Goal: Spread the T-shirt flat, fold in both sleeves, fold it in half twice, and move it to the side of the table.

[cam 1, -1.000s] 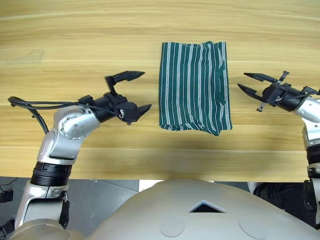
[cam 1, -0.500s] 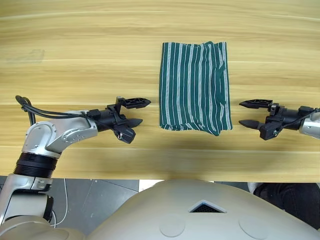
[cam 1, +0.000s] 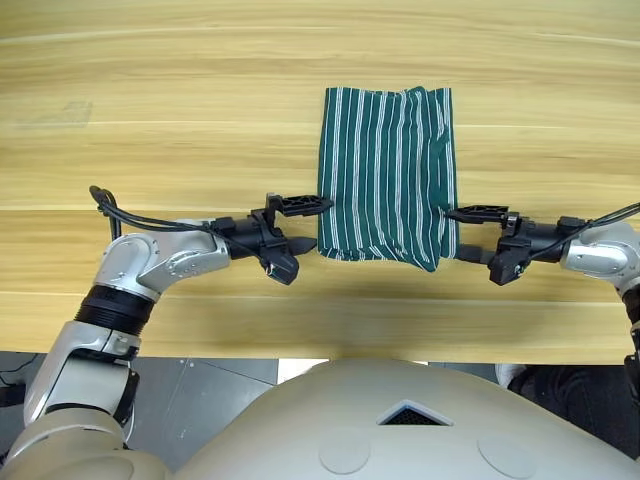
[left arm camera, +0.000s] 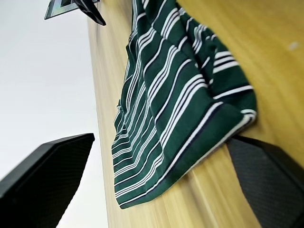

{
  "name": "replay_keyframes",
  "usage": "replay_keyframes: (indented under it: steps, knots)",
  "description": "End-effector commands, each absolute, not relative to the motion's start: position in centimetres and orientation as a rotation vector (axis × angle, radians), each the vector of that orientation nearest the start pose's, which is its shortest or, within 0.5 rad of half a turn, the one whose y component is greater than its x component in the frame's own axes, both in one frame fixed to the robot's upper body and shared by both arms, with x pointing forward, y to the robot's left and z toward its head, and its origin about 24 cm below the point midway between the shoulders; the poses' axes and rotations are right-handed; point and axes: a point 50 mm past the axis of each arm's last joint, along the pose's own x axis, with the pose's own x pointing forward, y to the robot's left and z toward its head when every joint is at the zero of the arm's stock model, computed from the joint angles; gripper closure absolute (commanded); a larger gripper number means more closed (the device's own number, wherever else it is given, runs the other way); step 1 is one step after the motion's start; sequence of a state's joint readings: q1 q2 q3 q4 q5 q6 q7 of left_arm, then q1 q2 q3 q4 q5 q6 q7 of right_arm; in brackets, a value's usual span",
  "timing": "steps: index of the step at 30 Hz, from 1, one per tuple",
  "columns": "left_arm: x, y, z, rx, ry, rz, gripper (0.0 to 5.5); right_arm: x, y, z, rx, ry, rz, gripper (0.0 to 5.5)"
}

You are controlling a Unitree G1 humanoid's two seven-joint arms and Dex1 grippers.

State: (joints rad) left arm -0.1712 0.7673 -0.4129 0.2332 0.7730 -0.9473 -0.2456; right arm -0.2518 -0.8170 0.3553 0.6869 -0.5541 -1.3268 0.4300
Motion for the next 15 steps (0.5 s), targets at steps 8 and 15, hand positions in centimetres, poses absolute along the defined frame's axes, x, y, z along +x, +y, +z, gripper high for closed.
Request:
replay_keyframes:
  steps: [8,15]
  knots:
    - [20.46,17.52,0.79,1.437,-0.369,-1.437,0.9,21.21,-21.6,2.05,-1.156,-0.309,1.418,1.61]
    - [20.19,17.63,0.23,1.438,-0.336,-1.475,2.42,21.08,-21.57,1.9,-1.141,-0.303,1.416,3.17]
